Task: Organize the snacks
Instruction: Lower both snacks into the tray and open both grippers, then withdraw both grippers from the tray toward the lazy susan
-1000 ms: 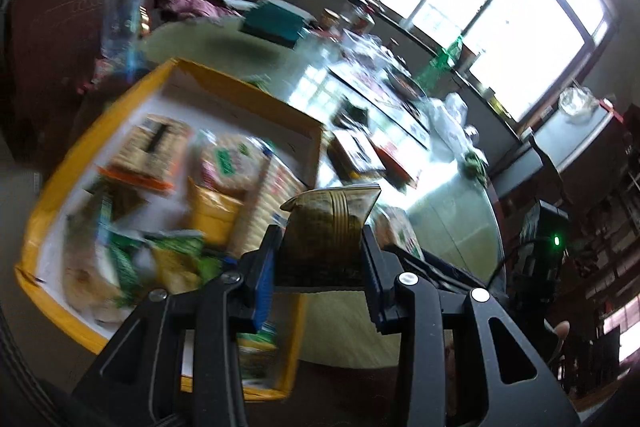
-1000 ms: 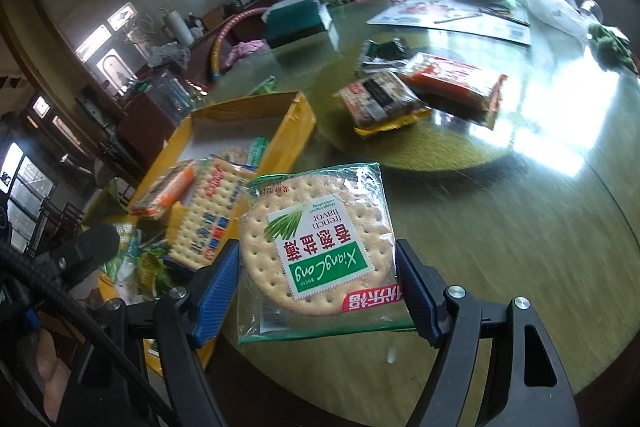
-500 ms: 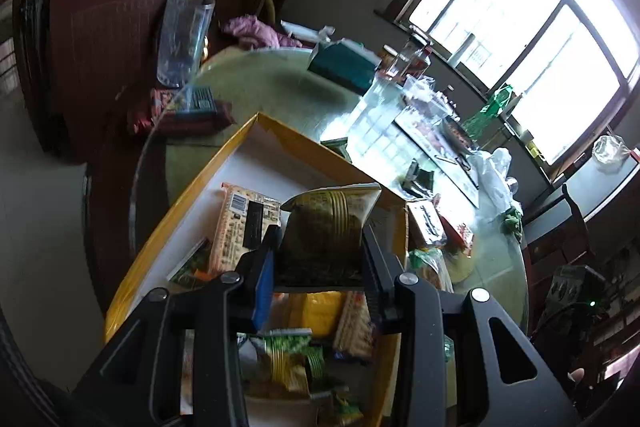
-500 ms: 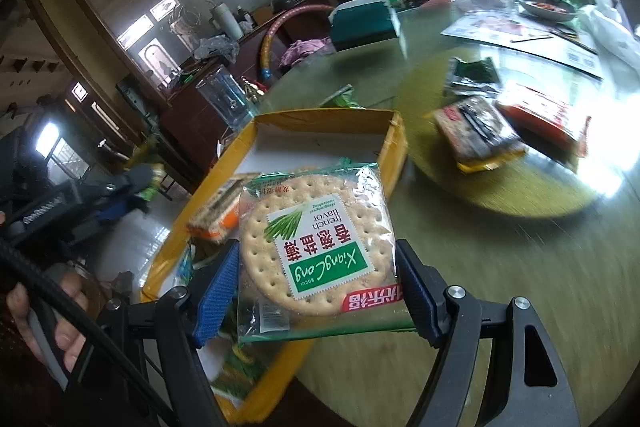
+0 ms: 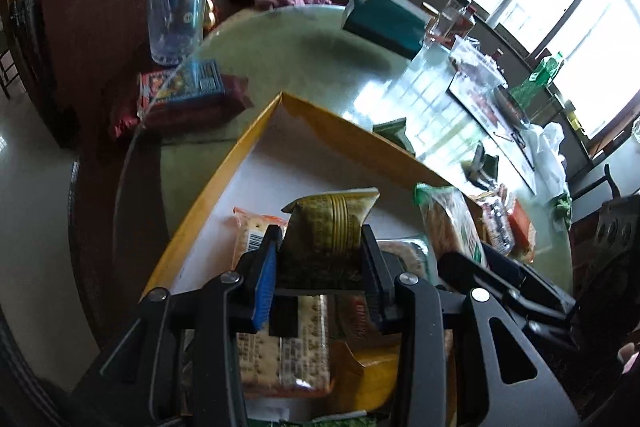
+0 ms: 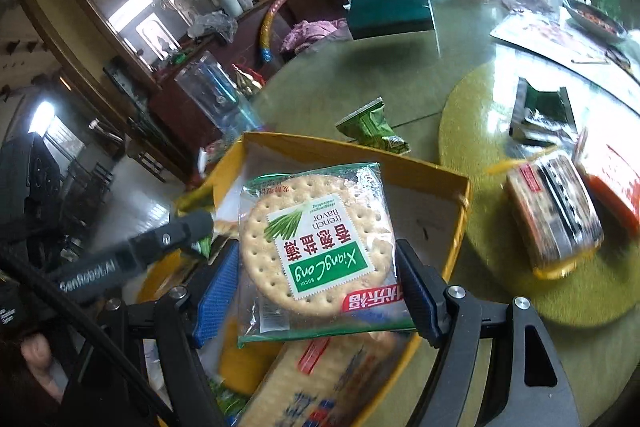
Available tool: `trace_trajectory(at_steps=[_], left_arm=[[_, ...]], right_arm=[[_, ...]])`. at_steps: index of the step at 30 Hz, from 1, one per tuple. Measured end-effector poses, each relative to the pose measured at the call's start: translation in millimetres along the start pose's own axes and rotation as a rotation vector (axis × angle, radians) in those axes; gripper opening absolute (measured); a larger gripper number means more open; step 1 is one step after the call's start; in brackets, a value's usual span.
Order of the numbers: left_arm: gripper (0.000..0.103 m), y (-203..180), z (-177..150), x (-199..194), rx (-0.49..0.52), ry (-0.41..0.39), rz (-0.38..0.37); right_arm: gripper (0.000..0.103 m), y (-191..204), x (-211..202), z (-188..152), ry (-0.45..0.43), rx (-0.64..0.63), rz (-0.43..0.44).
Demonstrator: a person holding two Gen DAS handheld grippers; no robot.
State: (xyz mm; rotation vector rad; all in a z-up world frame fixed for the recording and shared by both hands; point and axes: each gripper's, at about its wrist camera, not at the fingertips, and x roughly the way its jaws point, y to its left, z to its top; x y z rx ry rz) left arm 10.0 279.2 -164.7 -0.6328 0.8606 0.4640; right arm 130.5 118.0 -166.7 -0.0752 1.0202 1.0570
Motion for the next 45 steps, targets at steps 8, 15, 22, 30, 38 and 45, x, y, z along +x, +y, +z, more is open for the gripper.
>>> trace_trajectory(at_steps=[8,15,22,30,38,45], left_arm=[[0.043,3,-2,6,0.000,0.021,0.012],[0.081,2,-6,-20,-0.001,-0.098,0.029],[0.082,-17,-23,-53,0.024,-0.194,0.050],[0.083,-68,-76,-85,0.113,-0.273,0.049],[0.083,-127,-119,-89,0.196,-0.255,-0.041],[0.084,-164,-141,-73,0.261,-0.167,-0.080]], right_arm=[[0.077,-3,16,1,0.026,-0.016,-0.048],[0.080,-7,9,0,0.002,0.011,-0.030],[0.081,-8,-29,-10,-0.057,0.020,0.007],[0.081,-31,-72,-58,-0.111,0.083,0.063],[0.081,-92,-115,-110,-0.117,0.217,-0.080],[0.081,-145,-138,-139,-0.089,0.344,-0.234]])
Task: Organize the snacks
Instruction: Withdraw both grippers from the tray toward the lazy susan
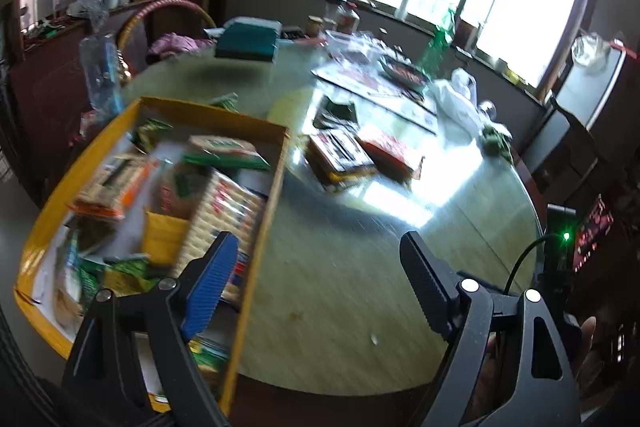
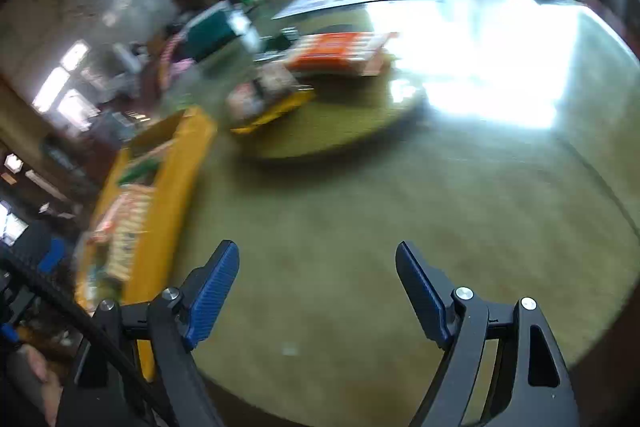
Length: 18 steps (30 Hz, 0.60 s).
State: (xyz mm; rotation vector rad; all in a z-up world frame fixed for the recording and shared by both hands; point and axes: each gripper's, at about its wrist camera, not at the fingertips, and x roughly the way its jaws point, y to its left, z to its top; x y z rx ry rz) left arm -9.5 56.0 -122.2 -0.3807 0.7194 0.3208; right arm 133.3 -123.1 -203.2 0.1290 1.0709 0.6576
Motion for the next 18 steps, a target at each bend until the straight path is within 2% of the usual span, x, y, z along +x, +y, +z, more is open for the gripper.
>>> trace_trajectory(at_steps=[3,5,18], left_arm=[[0.083,-10,-7,3,0.016,0.023,-0.002],[0.083,-14,-9,6,0.024,0.035,0.000],[0.083,-12,-15,10,0.018,0.067,0.000]], right_arm=[[0.081,-11,-3,-1,-0.022,-0.009,-0.096],[0.081,-16,-3,-2,-0.028,-0.010,-0.119],[0.081,-16,1,0,-0.036,-0.042,-0.131]])
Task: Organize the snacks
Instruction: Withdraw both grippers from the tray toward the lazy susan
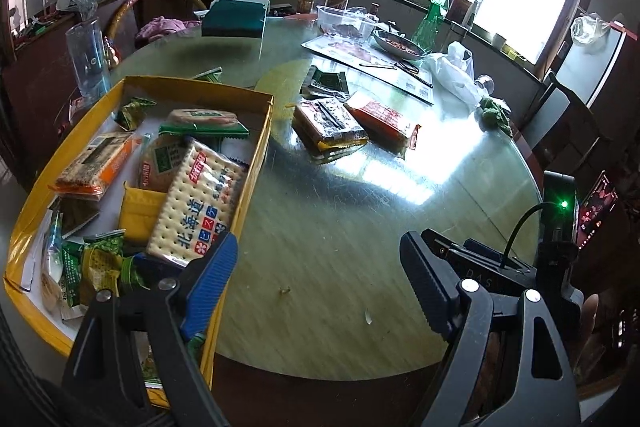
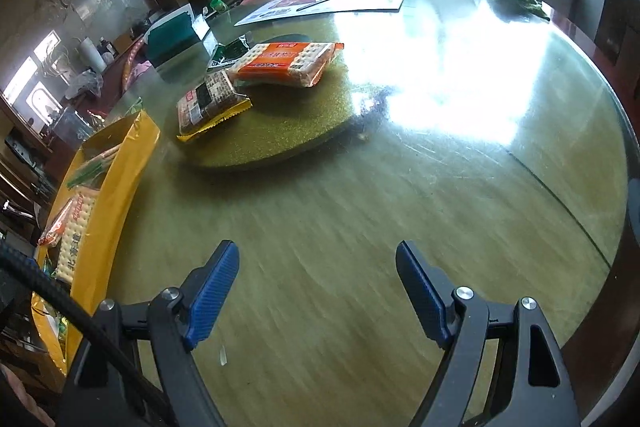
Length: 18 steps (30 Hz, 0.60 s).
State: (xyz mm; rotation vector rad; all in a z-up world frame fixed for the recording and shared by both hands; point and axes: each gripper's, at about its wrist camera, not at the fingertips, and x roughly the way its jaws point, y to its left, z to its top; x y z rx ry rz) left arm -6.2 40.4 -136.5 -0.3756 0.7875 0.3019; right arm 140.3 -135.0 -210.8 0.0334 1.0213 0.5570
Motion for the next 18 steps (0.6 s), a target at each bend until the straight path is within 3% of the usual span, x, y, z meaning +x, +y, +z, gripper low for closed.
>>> trace_trajectory(at_steps=[18], left_arm=[[0.083,-1,-1,3,-0.004,0.012,-0.014]], right_arm=[[0.081,-8,4,11,0.023,0.027,0.022]])
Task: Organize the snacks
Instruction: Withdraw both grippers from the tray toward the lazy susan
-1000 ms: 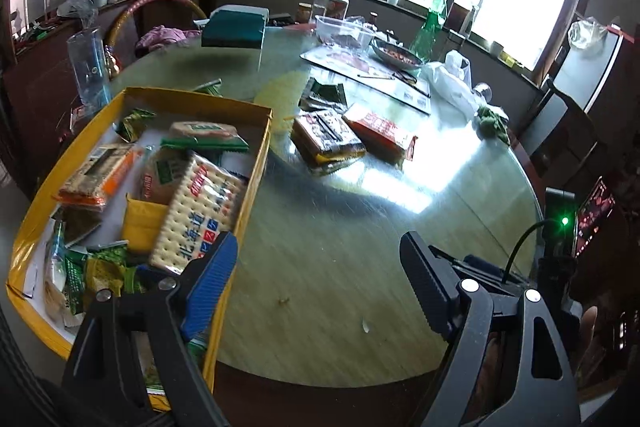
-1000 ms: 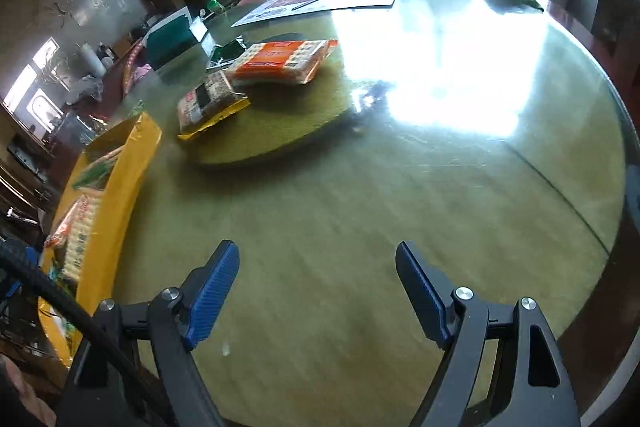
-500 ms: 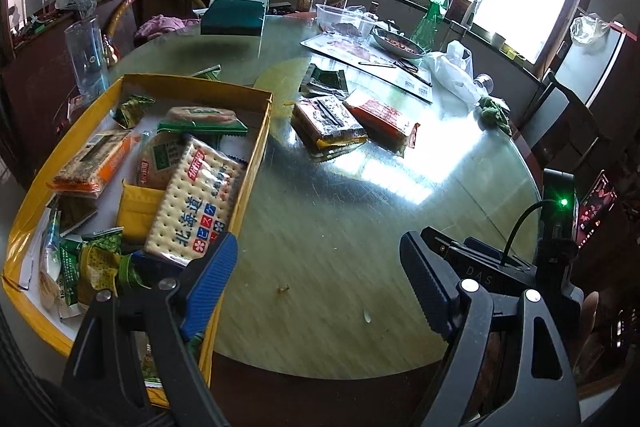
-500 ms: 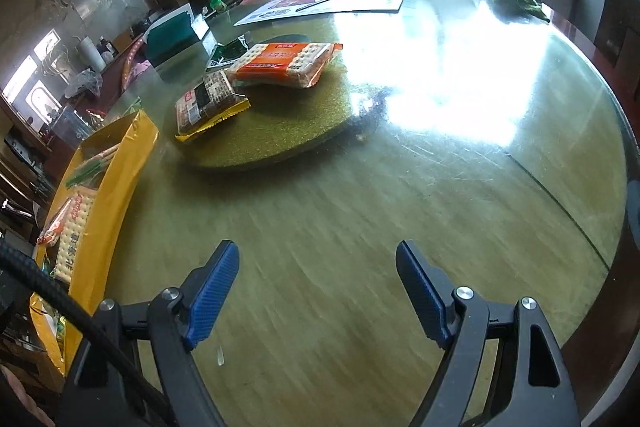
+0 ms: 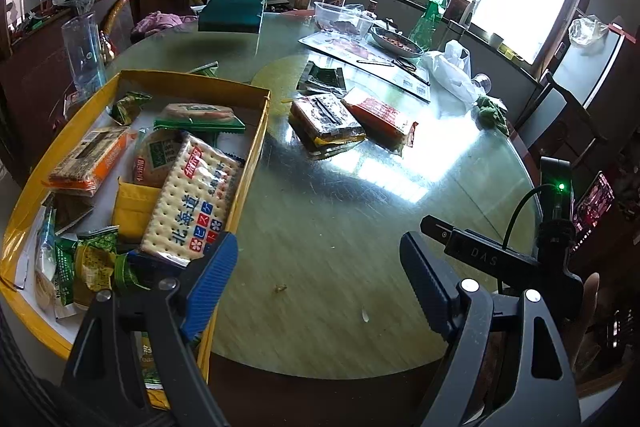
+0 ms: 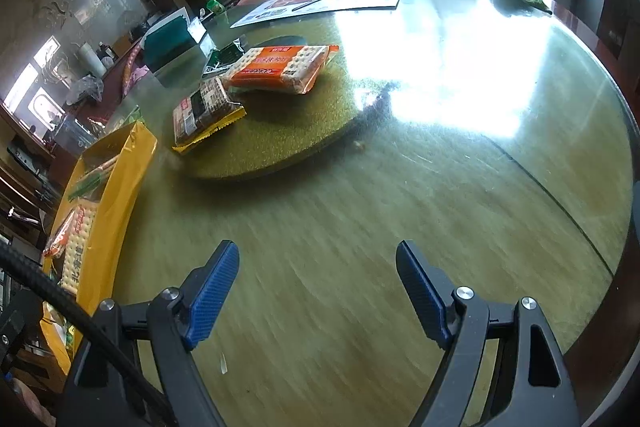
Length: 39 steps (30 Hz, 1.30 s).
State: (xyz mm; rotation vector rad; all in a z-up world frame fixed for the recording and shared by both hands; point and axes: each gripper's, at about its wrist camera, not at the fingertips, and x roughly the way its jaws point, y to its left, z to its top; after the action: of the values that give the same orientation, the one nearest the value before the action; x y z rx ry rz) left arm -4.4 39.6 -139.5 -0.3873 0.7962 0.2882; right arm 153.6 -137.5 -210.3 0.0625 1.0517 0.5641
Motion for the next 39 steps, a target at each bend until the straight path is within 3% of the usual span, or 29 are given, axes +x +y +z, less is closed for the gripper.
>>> trace_trajectory(at_steps=[28,39], left_arm=[[0.084,10,-2,4,-0.023,0.008,-0.005],[0.083,12,0,12,-0.030,0.024,-0.003]], right_arm=[[0.081,7,24,35,0.069,-0.028,0.028],[0.081,2,34,54,0.097,0.001,0.103]])
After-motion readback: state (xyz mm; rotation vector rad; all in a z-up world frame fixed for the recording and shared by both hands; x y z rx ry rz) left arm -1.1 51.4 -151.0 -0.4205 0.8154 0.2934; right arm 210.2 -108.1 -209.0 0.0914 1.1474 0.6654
